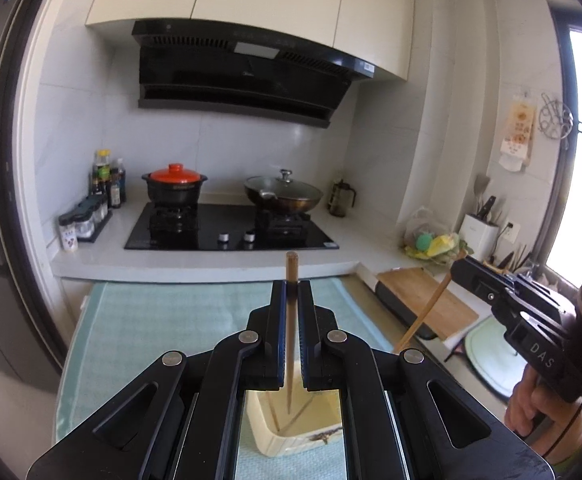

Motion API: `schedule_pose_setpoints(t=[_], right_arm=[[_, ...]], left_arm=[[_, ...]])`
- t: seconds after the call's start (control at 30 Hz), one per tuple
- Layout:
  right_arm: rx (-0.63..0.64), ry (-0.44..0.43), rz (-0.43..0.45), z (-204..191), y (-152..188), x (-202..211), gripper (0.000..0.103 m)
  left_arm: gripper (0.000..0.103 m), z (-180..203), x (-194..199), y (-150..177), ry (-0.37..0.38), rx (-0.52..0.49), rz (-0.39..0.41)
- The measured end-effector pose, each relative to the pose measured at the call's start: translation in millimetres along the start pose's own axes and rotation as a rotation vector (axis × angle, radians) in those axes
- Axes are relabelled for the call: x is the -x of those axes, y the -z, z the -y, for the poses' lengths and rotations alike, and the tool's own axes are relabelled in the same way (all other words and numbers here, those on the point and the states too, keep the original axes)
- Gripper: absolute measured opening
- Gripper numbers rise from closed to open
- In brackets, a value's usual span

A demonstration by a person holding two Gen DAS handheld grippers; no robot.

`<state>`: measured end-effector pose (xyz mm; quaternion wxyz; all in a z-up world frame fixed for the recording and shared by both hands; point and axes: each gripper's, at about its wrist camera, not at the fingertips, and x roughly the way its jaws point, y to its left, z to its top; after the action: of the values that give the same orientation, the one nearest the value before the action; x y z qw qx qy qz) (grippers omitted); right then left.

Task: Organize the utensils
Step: 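Carry both chopsticks over the cream holder and open both tools to drop them in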

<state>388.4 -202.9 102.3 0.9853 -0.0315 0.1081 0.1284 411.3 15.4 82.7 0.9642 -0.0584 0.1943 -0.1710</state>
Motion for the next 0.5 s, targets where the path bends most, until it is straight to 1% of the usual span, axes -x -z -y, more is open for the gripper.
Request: schedule_pose_setpoints(t=[0.07,0.13,0.33,0.43,0.5], right_arm=[[0.006,-0.009,-0.042,0,6,-24,0.007],[0.006,-0.035,-0.106,0,17,-50,0.007],[-0.060,-0.097,-0.298,6,64,-122,0.007],[-0.086,-0.107,-0.380,9,85,-153,0.007],[-0.095,-0.114,-0.422,10,95,-170,0.007]], left_arm=[[0.003,-2,-23,5,-0.007,0.006,-0.037],[0.003,-5,-46,15,-0.015,0.014,-0.085],[0.003,-22,-107,48,-0.044,0.046,-0.242],[0.003,-27,-127,60,-0.063,0.051,-0.298],[0.003,-29,-135,63,-0.064,0.057,-0.322]])
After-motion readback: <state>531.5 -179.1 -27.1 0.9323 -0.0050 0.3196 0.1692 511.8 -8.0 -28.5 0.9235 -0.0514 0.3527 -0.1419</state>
